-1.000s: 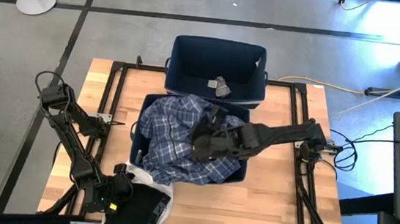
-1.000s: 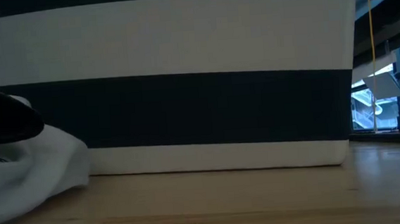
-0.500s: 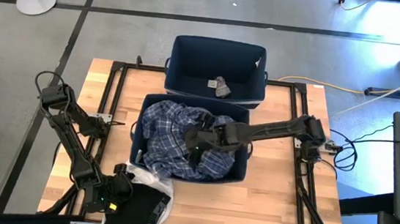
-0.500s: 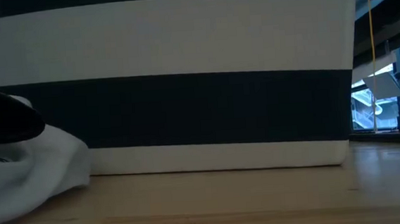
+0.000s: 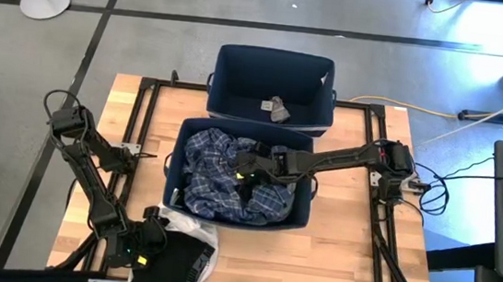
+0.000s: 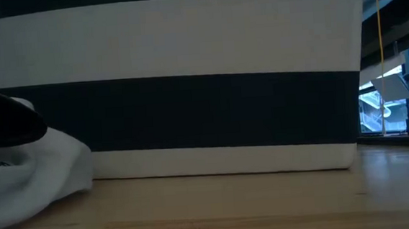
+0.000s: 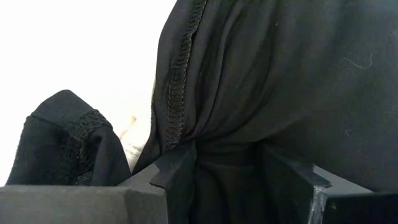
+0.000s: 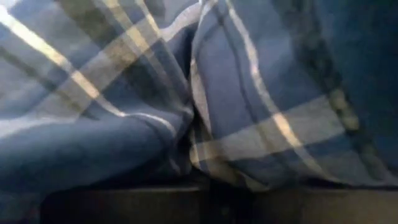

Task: Sort clothes
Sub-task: Put the blue polo shirt into the bottom blue laundry bin

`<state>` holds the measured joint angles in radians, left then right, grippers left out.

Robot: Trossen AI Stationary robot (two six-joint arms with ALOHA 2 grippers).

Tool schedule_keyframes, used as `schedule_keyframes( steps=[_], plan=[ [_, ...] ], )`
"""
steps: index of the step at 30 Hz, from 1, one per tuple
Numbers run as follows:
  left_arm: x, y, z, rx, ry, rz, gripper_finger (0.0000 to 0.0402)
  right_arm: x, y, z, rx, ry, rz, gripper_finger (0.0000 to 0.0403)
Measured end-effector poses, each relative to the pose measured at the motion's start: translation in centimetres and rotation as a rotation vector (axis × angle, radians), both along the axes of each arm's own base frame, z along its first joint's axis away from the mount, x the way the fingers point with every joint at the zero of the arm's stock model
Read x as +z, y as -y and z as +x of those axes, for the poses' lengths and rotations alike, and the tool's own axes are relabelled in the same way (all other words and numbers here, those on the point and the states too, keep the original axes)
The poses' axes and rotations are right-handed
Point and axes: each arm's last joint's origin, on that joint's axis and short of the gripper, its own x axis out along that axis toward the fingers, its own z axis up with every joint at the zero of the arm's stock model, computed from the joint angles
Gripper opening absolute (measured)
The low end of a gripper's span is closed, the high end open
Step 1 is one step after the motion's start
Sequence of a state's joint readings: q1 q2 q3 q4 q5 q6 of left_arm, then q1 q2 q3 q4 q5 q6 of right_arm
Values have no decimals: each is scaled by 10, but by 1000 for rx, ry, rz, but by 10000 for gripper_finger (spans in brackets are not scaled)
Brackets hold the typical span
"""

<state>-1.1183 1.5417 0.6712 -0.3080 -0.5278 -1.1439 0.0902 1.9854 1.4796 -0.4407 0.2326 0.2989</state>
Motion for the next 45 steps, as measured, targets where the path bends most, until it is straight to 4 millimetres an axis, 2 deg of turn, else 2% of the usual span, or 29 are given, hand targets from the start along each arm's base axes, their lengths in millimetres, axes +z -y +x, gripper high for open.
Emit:
schedule_keyframes(
  steps=[9, 14, 18, 22, 27, 32, 40, 45],
  plan=[
    [0, 0, 0, 0, 1, -1, 166, 8, -2, 6, -2, 94, 59, 27],
    [0, 0, 0, 0, 1, -1, 166, 21, -2, 10, 1, 100, 63, 65],
    [0, 0, 0, 0, 1, -1, 166, 43, -3, 13, 20, 75, 49, 115],
    [0, 0, 0, 0, 1, -1, 166, 76, -3, 12, 30, 35, 43, 149],
    [0, 0, 0, 0, 1, -2, 166, 125, -2, 2, 19, -3, 48, 158],
    [0, 0, 0, 0, 1, -2, 166, 162, -1, -8, -5, 27, 68, 157],
    [0, 0, 0, 0, 1, -2, 166, 203, -6, -15, 11, 154, 84, 157],
    [0, 0, 0, -4, 4, 1, 166, 209, -27, -5, 108, 294, 47, 157]
  ],
)
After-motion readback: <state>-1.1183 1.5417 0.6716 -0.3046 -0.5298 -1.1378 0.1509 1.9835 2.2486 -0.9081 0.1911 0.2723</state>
